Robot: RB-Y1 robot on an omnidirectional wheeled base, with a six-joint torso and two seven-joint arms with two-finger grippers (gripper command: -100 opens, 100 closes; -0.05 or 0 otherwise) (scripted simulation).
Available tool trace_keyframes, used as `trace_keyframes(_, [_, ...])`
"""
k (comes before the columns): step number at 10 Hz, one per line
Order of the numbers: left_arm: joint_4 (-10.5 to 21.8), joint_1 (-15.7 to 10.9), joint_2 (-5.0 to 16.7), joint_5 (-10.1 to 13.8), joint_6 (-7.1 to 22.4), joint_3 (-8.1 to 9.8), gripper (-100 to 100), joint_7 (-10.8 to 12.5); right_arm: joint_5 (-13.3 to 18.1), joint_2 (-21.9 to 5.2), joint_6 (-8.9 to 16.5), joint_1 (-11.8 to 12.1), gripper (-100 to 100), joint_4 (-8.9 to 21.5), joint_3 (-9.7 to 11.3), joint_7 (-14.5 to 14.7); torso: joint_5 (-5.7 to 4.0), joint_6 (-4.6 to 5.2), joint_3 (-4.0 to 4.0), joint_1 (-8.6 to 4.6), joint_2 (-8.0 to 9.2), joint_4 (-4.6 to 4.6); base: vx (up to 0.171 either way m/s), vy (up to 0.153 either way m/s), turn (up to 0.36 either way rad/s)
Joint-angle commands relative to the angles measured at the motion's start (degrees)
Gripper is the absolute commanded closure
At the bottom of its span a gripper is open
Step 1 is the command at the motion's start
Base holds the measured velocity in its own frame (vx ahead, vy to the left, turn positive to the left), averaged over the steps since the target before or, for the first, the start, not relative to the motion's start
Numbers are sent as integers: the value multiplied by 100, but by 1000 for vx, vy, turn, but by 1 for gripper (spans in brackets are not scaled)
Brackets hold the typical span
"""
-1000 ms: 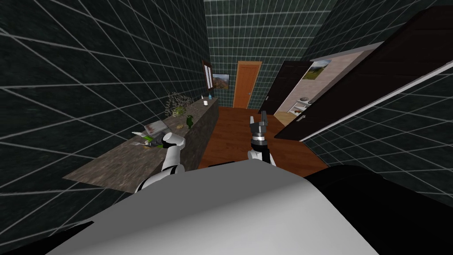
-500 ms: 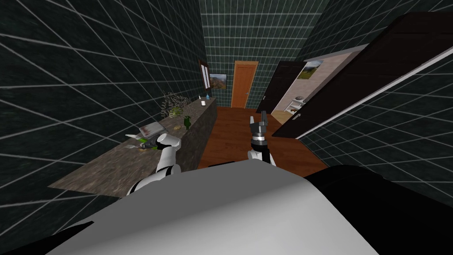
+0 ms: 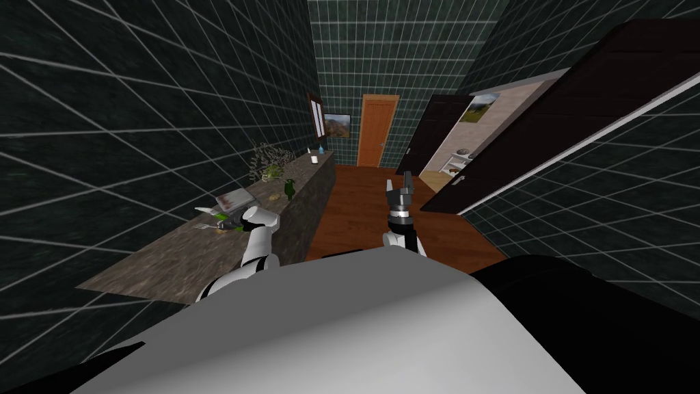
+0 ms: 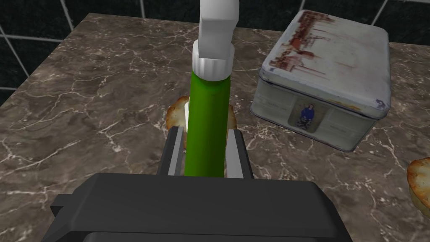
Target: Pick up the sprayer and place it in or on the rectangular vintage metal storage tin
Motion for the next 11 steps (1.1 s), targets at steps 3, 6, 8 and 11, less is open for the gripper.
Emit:
trace_keyframes(3, [-226, -1, -301, -137, -144, -199, 100, -53, 0, 0, 0, 1, 0, 0, 0, 0, 1, -5, 1, -4, 2, 0, 5, -1, 98])
trace_keyframes(6, [-189, -207, -337, 12, -203, -133, 100, 10, 0, 0, 0, 0, 0, 0, 0, 0, -1, -1, 1, -4, 1, 1, -38, -7, -48])
trace_keyframes(8, [-110, -475, -408, 138, -290, -106, 100, 126, 0, 0, 1, -3, 0, 0, 1, 0, 17, 33, 19, -23, 43, 1, -189, -9, -217])
trace_keyframes(11, [5, -899, -501, 336, -435, -64, 100, 275, 0, 1, 0, -2, 0, 0, 1, 0, 20, 32, 21, -33, 41, 4, -160, -38, -177])
